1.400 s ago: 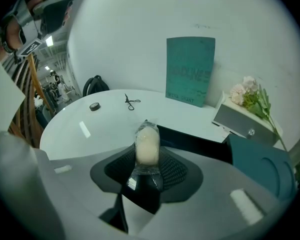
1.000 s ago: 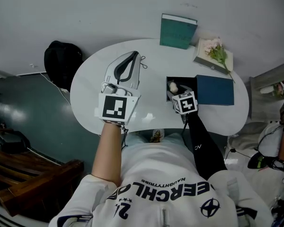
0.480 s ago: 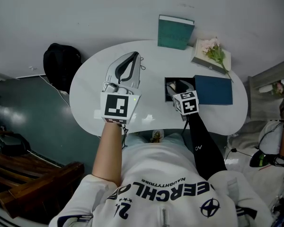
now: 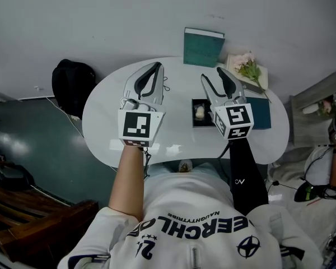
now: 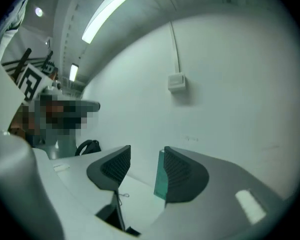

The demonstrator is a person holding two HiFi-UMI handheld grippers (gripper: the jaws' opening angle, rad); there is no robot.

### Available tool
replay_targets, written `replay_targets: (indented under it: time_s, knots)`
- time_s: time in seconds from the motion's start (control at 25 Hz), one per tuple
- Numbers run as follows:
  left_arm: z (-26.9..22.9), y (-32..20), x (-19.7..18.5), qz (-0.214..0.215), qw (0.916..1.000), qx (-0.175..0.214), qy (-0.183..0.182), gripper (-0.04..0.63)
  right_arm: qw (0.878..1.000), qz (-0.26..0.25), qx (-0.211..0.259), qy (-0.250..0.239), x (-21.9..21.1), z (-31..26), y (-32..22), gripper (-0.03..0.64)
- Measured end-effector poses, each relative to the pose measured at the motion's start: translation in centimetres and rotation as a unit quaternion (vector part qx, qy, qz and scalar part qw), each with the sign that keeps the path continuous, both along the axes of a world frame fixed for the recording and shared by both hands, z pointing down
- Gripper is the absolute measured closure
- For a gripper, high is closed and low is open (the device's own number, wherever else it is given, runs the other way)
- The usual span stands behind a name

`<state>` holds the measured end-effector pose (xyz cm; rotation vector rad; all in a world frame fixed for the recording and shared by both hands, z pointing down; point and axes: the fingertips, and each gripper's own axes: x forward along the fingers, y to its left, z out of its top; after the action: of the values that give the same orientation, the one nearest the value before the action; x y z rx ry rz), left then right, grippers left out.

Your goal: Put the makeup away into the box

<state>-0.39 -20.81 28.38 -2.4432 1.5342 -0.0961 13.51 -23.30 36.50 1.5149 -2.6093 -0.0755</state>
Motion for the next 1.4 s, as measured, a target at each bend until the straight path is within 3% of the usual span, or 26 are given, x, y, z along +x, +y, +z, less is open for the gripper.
replay_targets:
  time_s: [0.24,0.88,1.4]
  knots:
    - [-0.8,-0.5,0.1,0.002,0.9999,0.013,0.007,0.588,0.996,0.002,0.088,-0.029,0.6,-7.1,0.6,0.38]
    - [-0.7,-0.9,-1.9,-0.016,0.9997,0.018,0.008,0.588,0.996,-0.04,0.069,-0.024,-2.8,-5.4,-0.7,0.385]
    - [-0.9,1.1,-13.1,-0.104,0.9944,0.016,0.001,0.588,0.987,-0.147,0.049,-0.045,-15.6,-4.6,-1.0,0.383]
